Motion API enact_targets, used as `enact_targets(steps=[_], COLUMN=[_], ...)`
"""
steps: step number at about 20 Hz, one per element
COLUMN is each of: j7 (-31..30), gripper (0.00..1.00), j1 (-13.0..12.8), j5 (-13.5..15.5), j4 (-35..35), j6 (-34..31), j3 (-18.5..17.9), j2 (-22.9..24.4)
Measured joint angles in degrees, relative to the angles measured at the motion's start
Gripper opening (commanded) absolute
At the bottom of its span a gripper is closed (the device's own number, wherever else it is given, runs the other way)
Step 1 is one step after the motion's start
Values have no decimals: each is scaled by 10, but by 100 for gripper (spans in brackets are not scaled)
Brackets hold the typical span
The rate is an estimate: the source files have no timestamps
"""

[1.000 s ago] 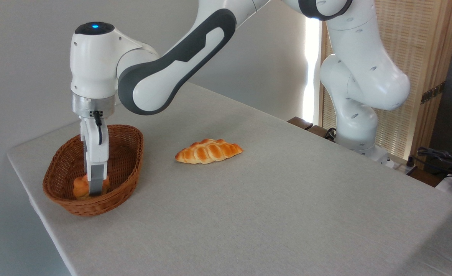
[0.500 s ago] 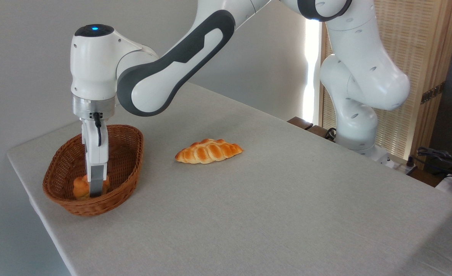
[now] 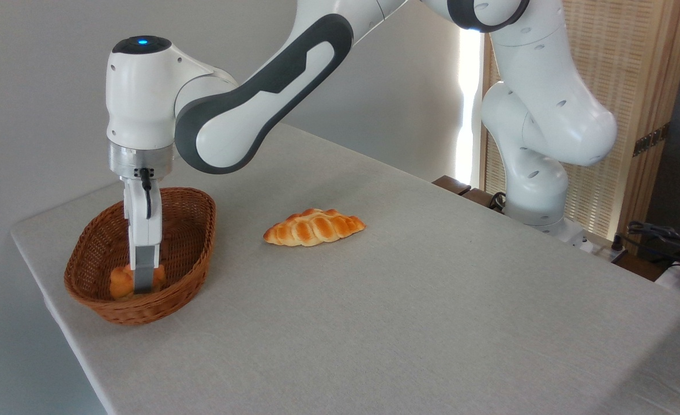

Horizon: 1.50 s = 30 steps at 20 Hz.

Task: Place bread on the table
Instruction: 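Close the gripper around the small orange roll inside the basket, then lift the orange roll out of the basket and carry it toward the pastry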

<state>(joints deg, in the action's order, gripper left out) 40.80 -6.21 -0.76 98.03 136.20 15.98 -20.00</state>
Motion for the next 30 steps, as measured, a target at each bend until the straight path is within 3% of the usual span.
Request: enact_targets(steps=[17, 21, 23, 26, 30], j7=[-10, -32, -35, -38, -35], gripper=[31, 32, 32, 35, 37], j1=[0, 0, 1, 5, 8], j5=[7, 61, 106, 153, 168], j4=[-4, -13, -18, -21, -23], j6=[-6, -51, -77, -98, -185], j3=[5, 7, 8, 0, -40], j2=[3, 19, 34, 56, 103])
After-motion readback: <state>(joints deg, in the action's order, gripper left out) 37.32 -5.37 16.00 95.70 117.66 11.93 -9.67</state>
